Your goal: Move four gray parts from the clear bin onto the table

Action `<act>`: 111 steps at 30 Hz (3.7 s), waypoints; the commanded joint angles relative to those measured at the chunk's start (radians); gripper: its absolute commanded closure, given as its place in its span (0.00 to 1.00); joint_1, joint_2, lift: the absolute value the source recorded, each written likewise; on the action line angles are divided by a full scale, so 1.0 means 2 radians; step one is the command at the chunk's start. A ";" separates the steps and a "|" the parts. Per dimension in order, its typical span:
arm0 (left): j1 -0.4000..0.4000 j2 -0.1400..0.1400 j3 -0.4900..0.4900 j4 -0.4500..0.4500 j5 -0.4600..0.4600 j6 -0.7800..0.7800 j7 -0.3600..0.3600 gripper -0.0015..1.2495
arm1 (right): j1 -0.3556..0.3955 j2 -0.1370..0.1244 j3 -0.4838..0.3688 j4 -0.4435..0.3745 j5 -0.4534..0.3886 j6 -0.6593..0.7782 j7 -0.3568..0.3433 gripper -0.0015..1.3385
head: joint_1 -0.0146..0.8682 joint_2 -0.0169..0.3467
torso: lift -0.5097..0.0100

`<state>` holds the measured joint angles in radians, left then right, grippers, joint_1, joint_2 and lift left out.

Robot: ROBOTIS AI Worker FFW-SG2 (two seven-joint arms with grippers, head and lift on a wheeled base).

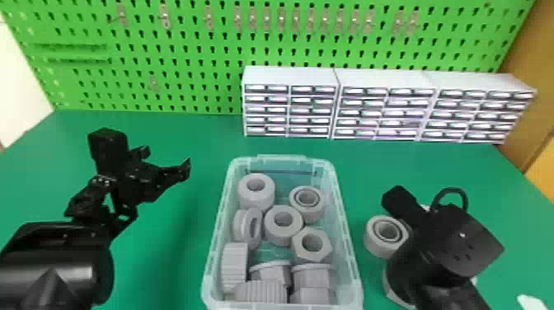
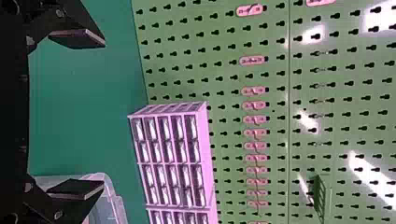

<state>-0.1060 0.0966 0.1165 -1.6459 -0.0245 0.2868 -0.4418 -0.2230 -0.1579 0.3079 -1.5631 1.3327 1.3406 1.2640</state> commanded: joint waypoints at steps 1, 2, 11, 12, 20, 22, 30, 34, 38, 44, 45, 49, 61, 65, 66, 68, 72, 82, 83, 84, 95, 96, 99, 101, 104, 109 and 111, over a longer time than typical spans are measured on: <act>0.000 0.000 0.000 0.001 0.000 0.000 0.000 0.17 | 0.000 -0.001 0.005 0.000 0.008 0.000 0.000 0.41 | 0.78 0.14 | 0.89; 0.000 0.000 0.000 0.000 0.000 0.000 0.000 0.17 | -0.001 -0.002 0.007 0.000 0.009 0.001 0.000 0.41 | 0.78 0.14 | 0.89; 0.000 0.000 0.002 0.000 0.002 0.000 0.000 0.17 | -0.016 -0.002 0.008 -0.018 0.012 0.005 0.000 0.41 | 0.78 0.14 | 0.89; 0.000 0.000 0.001 0.000 0.002 0.000 0.000 0.17 | -0.018 -0.003 0.007 -0.023 0.012 0.005 0.000 0.41 | 0.78 0.14 | 0.89; 0.000 0.000 0.001 0.000 0.001 0.000 0.000 0.17 | -0.054 0.000 -0.011 -0.064 -0.004 0.008 0.000 0.41 | 0.78 0.14 | 0.89; 0.001 0.000 0.002 0.000 0.001 0.000 0.000 0.17 | -0.066 0.003 -0.021 -0.071 -0.010 0.007 0.000 0.41 | 0.78 0.14 | 0.89; -0.003 0.000 0.001 0.001 -0.001 0.000 0.000 0.17 | -0.100 0.001 -0.106 -0.083 -0.057 0.003 -0.014 0.41 | 0.78 0.14 | 0.89; -0.003 -0.001 0.000 0.002 -0.002 0.000 0.000 0.17 | -0.110 -0.001 -0.159 -0.094 -0.106 0.006 -0.039 0.41 | 0.78 0.14 | 0.89; -0.001 0.000 0.000 0.002 -0.002 0.000 0.000 0.17 | -0.117 -0.001 -0.195 -0.097 -0.181 0.005 -0.078 0.41 | 0.78 0.14 | 0.89; -0.001 0.000 0.004 0.002 -0.002 0.000 0.000 0.17 | -0.119 0.008 -0.239 -0.092 -0.363 -0.038 -0.205 0.41 | 0.78 0.14 | 0.89; -0.001 0.000 0.004 0.002 -0.001 0.000 0.000 0.17 | -0.119 0.008 -0.241 -0.091 -0.380 -0.044 -0.218 0.41 | 0.78 0.14 | 0.89; 0.000 0.000 0.004 0.002 -0.001 0.000 0.000 0.17 | -0.116 0.013 -0.249 -0.080 -0.450 -0.089 -0.268 0.41 | 0.78 0.14 | 0.89; -0.002 0.000 0.005 0.002 0.000 0.000 0.000 0.17 | -0.074 0.031 -0.289 -0.048 -0.636 -0.253 -0.383 0.41 | 0.78 0.14 | 0.89; -0.004 0.000 0.002 0.002 0.002 0.000 0.000 0.17 | -0.054 0.034 -0.297 -0.042 -0.669 -0.307 -0.407 0.41 | 0.78 0.14 | 0.89; -0.005 0.000 0.002 0.002 0.003 -0.001 0.000 0.17 | -0.050 0.034 -0.298 -0.042 -0.669 -0.317 -0.408 0.41 | 0.78 0.14 | 0.89; -0.008 0.000 0.000 0.000 0.004 -0.001 0.000 0.17 | -0.045 0.032 -0.299 -0.041 -0.672 -0.331 -0.409 0.41 | 0.78 0.14 | 0.89; -0.015 0.000 -0.003 -0.008 0.005 -0.001 0.000 0.17 | -0.031 0.034 -0.307 -0.037 -0.689 -0.370 -0.409 0.40 | 0.78 0.14 | 0.89; -0.018 0.000 -0.010 -0.059 0.006 -0.001 0.022 0.17 | 0.003 0.035 -0.336 -0.042 -0.722 -0.413 -0.408 0.39 | 0.78 0.14 | 0.89; -0.019 0.000 -0.010 -0.060 0.006 -0.001 0.024 0.17 | 0.006 0.033 -0.340 -0.046 -0.719 -0.413 -0.408 0.39 | 0.78 0.14 | 0.89; -0.020 0.000 -0.010 -0.061 0.005 -0.001 0.025 0.17 | 0.008 0.031 -0.343 -0.049 -0.719 -0.413 -0.408 0.39 | 0.78 0.14 | 0.89; -0.015 0.000 -0.008 -0.070 0.008 -0.001 0.044 0.17 | 0.025 0.016 -0.372 -0.061 -0.732 -0.413 -0.407 0.39 | 0.78 0.14 | 0.89; -0.016 0.000 -0.009 -0.070 0.008 -0.001 0.045 0.17 | 0.024 0.015 -0.373 -0.062 -0.732 -0.414 -0.407 0.39 | 0.78 0.14 | 0.89; -0.020 0.000 -0.019 -0.070 0.012 -0.001 0.056 0.17 | 0.023 0.012 -0.376 -0.066 -0.732 -0.414 -0.407 0.39 | 0.78 0.14 | 0.89; -0.017 0.001 -0.027 -0.070 0.014 -0.004 0.066 0.17 | 0.020 0.011 -0.376 -0.068 -0.732 -0.414 -0.407 0.39 | 0.78 0.14 | 0.89; -0.014 0.001 -0.023 -0.072 0.018 -0.008 0.067 0.17 | 0.013 0.015 -0.368 -0.071 -0.728 -0.414 -0.407 0.39 | 0.78 0.14 | 0.89; -0.011 0.001 -0.018 -0.074 0.021 -0.008 0.067 0.17 | 0.010 0.019 -0.346 -0.074 -0.725 -0.414 -0.408 0.39 | 0.78 0.14 | 0.89; -0.009 0.001 -0.016 -0.077 0.023 -0.008 0.067 0.17 | 0.010 0.026 -0.339 -0.078 -0.714 -0.414 -0.408 0.39 | 0.78 0.14 | 0.89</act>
<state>-0.1320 0.0980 0.0789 -1.7926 0.0159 0.2702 -0.3078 -0.2013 -0.1247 -0.4000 -1.7085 -0.1197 0.5123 0.4489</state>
